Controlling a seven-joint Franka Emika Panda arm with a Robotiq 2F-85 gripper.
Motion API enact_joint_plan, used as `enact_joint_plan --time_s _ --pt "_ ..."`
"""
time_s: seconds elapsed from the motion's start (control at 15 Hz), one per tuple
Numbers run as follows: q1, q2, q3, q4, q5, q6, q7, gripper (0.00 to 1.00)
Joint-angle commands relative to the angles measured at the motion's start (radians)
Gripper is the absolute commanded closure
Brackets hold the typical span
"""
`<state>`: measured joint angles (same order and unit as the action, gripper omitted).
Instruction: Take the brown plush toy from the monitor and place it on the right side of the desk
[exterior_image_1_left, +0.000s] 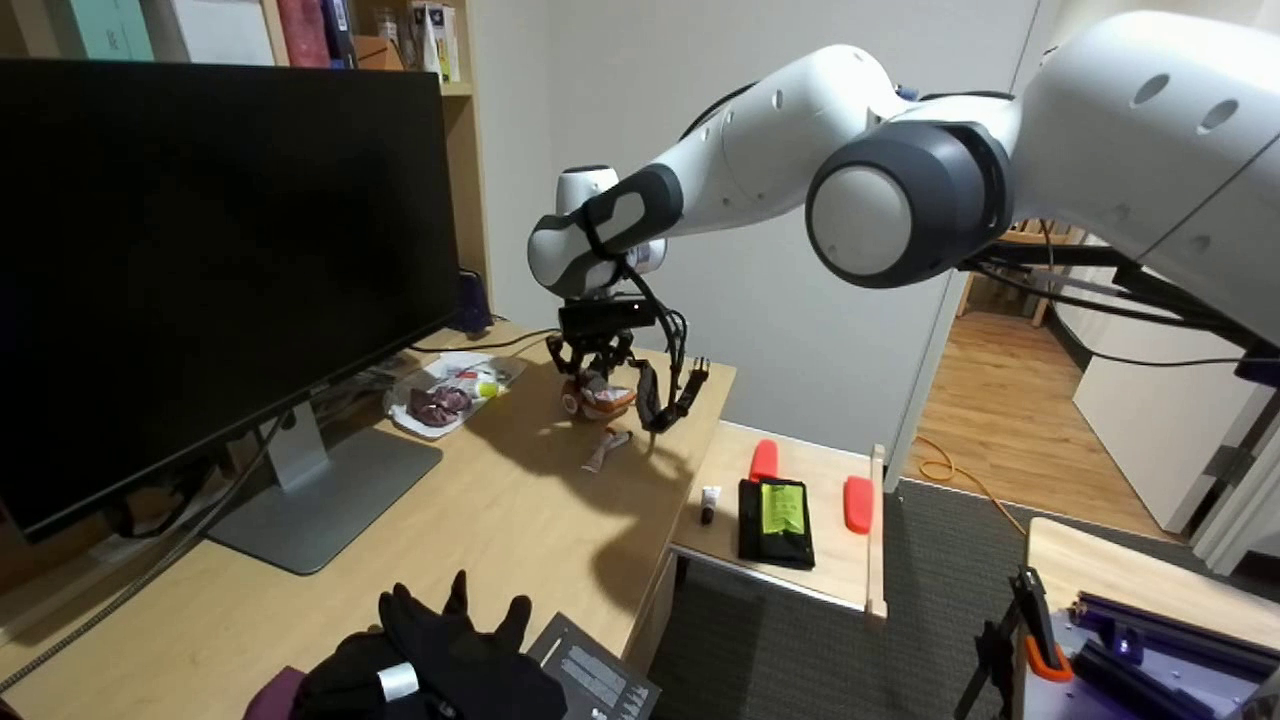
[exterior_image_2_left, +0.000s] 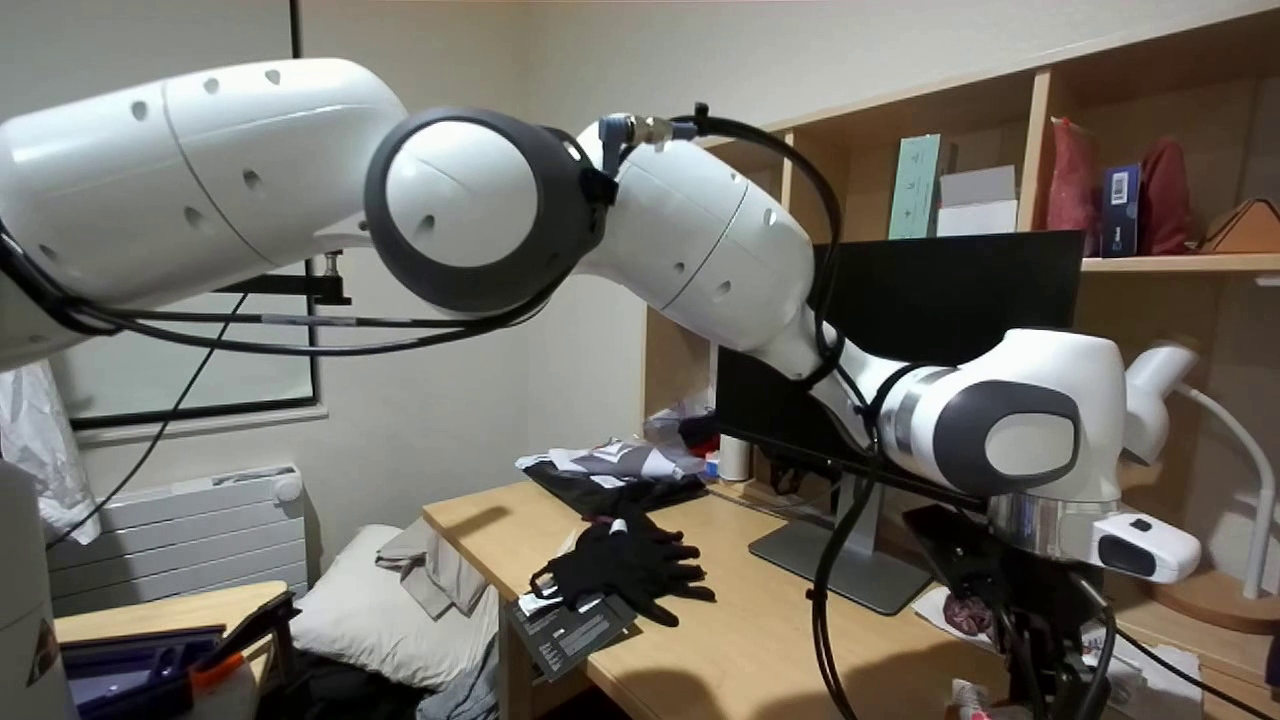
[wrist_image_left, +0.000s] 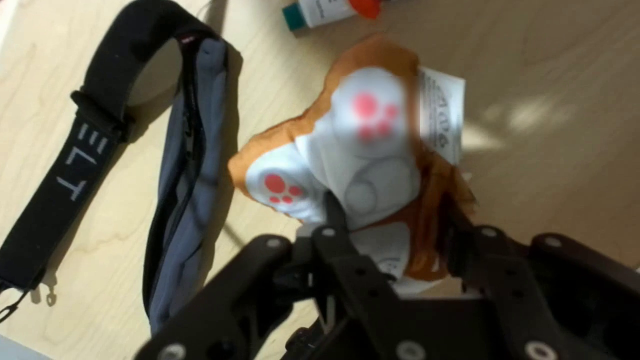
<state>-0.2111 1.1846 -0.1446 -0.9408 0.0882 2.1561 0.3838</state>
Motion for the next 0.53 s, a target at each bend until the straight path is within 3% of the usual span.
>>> enact_joint_plan --time_s 0.0,0.2,0.47 --pt "-0.021 0.000 0.020 0.012 -0.005 0.017 -0.092 0.22" --pt "-0.016 -0.044 0.026 -0.030 -0.016 0.053 -0.212 0.04" --pt "-0.006 -0.096 0.025 -0.077 -0.025 0.135 -0.378 0.00"
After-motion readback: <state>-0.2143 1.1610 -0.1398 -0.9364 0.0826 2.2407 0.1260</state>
